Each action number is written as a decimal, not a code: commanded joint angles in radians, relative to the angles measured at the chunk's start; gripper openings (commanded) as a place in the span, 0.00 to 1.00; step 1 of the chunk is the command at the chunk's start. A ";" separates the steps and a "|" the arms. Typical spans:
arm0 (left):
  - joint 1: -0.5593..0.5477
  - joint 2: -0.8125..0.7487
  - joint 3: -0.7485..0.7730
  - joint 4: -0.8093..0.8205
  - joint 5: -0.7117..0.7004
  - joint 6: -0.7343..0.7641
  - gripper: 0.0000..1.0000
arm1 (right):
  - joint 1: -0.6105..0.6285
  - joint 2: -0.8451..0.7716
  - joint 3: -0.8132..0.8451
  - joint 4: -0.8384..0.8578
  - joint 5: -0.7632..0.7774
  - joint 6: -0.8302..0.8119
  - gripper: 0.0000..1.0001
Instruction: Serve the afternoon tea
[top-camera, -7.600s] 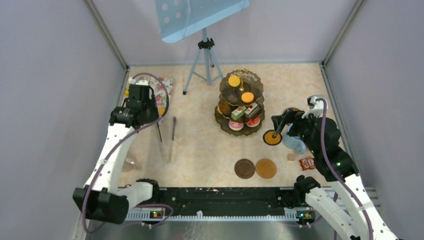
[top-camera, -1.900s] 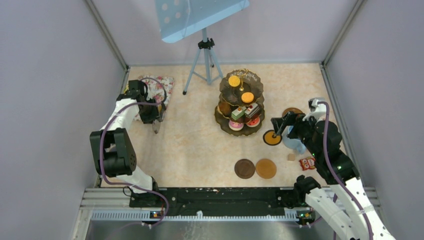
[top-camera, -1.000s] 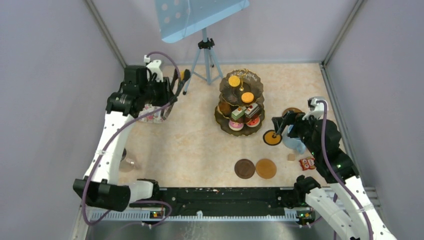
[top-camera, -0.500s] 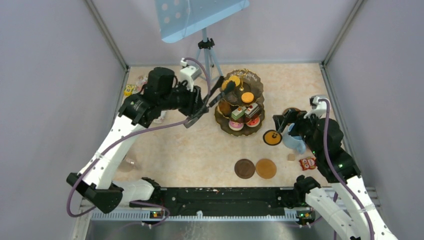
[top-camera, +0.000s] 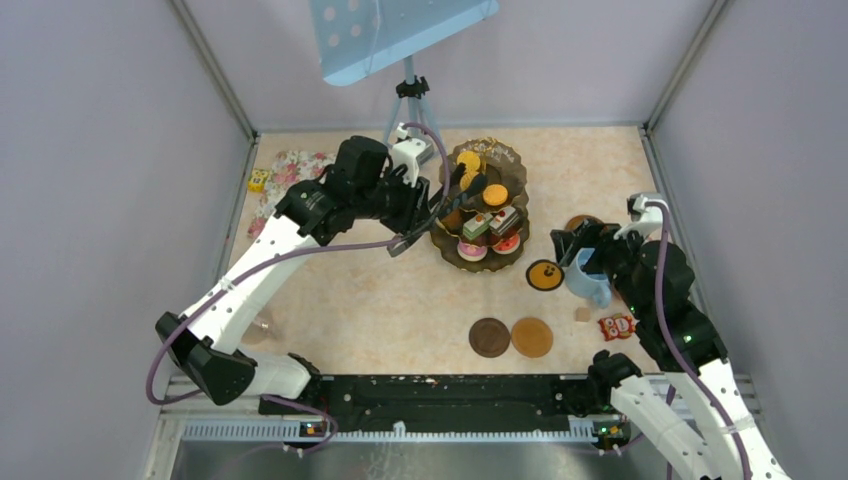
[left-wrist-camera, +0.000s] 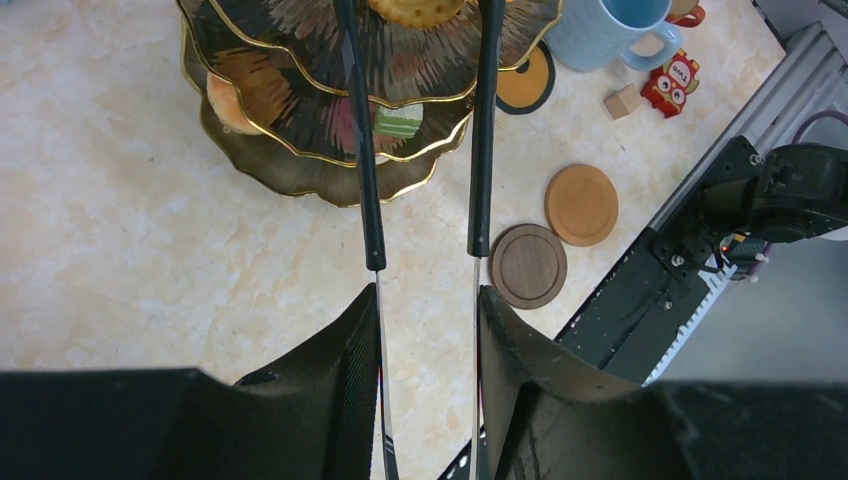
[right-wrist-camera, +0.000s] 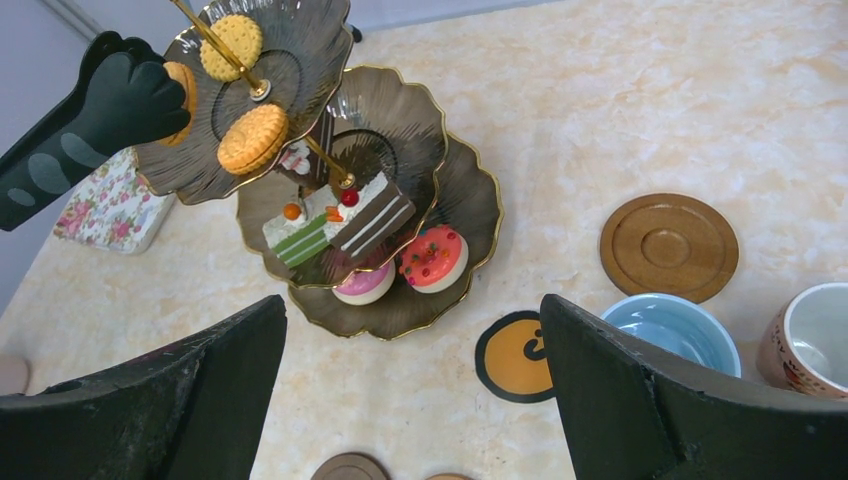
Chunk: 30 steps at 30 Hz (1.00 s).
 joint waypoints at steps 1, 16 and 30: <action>-0.009 -0.004 0.017 0.071 -0.027 -0.007 0.27 | 0.011 -0.015 0.044 0.000 0.012 -0.008 0.95; -0.008 -0.030 0.024 0.059 -0.043 0.026 0.51 | 0.012 -0.010 0.040 0.005 0.007 -0.007 0.95; -0.009 -0.138 0.008 0.150 -0.153 0.041 0.51 | 0.012 0.002 0.044 0.006 0.003 -0.007 0.95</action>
